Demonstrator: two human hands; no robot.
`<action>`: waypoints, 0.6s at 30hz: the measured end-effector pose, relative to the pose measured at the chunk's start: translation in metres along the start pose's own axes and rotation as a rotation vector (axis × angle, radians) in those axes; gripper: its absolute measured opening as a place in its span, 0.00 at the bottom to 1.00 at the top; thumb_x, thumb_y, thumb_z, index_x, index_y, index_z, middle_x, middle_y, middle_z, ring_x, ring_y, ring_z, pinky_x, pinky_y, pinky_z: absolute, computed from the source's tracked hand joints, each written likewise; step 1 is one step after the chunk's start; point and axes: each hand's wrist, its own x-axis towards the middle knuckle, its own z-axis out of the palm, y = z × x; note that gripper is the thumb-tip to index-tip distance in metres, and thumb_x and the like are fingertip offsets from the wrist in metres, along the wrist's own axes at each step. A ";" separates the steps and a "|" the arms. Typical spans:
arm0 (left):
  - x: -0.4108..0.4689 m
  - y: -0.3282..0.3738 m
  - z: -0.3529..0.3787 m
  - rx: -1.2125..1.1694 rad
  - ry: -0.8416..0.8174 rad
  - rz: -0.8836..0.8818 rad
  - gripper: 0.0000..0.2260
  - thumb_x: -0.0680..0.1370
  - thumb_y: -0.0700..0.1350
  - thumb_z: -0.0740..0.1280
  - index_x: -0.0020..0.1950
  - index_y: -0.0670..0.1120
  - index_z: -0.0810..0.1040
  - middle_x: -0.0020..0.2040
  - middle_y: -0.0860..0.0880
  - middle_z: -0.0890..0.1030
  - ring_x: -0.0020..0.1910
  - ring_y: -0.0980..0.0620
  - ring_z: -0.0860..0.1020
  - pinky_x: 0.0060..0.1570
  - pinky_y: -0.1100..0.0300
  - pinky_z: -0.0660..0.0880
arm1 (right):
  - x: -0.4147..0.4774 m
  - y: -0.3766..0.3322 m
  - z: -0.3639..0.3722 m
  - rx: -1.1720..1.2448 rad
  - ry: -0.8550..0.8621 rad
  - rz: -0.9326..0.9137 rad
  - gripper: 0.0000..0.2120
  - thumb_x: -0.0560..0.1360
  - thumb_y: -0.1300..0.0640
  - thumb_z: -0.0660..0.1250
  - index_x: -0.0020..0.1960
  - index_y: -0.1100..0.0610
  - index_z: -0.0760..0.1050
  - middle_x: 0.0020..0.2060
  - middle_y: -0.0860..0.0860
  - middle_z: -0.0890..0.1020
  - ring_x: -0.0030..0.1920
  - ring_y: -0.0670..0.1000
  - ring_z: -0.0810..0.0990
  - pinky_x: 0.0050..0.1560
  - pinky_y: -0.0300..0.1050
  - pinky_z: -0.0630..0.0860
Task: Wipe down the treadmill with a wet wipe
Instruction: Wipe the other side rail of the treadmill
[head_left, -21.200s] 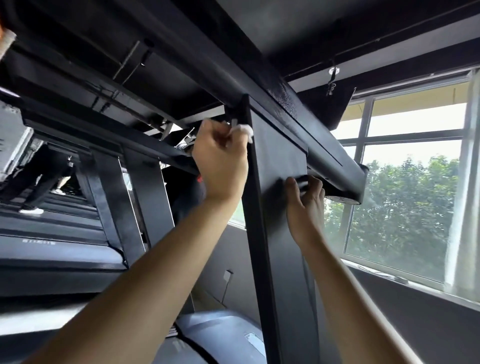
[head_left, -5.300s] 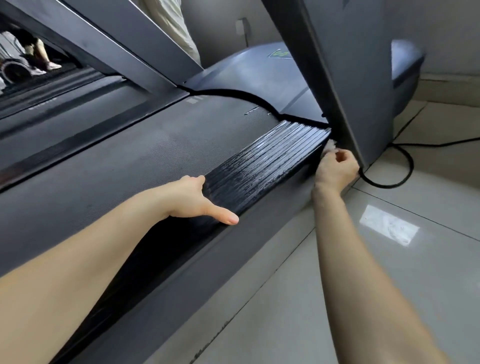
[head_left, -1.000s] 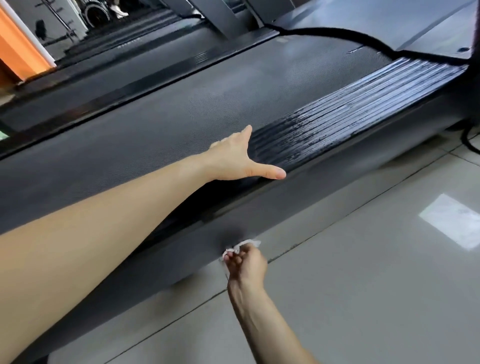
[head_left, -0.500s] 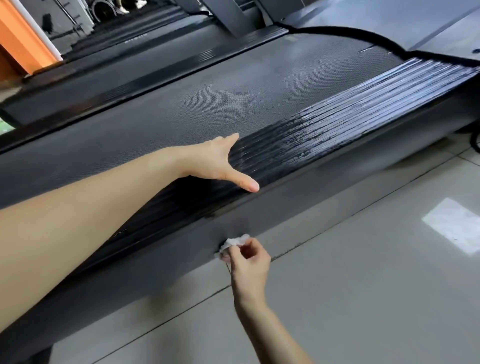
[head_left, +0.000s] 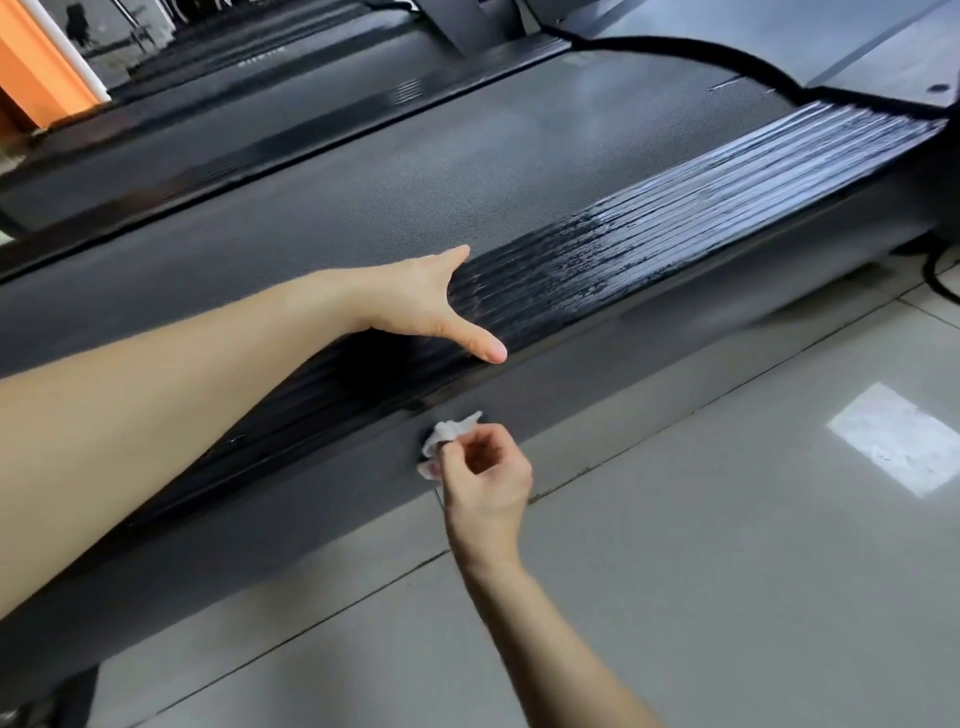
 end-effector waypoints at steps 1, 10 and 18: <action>0.000 -0.001 0.001 0.003 0.005 0.000 0.68 0.56 0.76 0.77 0.85 0.54 0.45 0.84 0.55 0.50 0.83 0.55 0.51 0.80 0.54 0.49 | -0.002 -0.001 0.000 -0.038 -0.039 -0.016 0.07 0.72 0.57 0.70 0.37 0.56 0.76 0.31 0.56 0.81 0.35 0.60 0.80 0.39 0.55 0.79; -0.006 -0.002 0.006 -0.067 -0.001 0.001 0.65 0.58 0.73 0.78 0.85 0.54 0.46 0.84 0.57 0.51 0.82 0.56 0.51 0.81 0.54 0.50 | 0.139 -0.072 -0.083 0.029 0.515 -0.216 0.04 0.72 0.56 0.68 0.42 0.49 0.74 0.35 0.54 0.83 0.36 0.61 0.82 0.38 0.61 0.81; 0.000 -0.001 0.001 -0.022 0.014 0.015 0.68 0.55 0.75 0.77 0.85 0.54 0.46 0.84 0.56 0.51 0.82 0.56 0.51 0.80 0.55 0.50 | 0.013 -0.022 0.003 -0.165 0.079 -0.387 0.11 0.76 0.64 0.67 0.39 0.51 0.72 0.33 0.44 0.80 0.35 0.46 0.79 0.39 0.40 0.74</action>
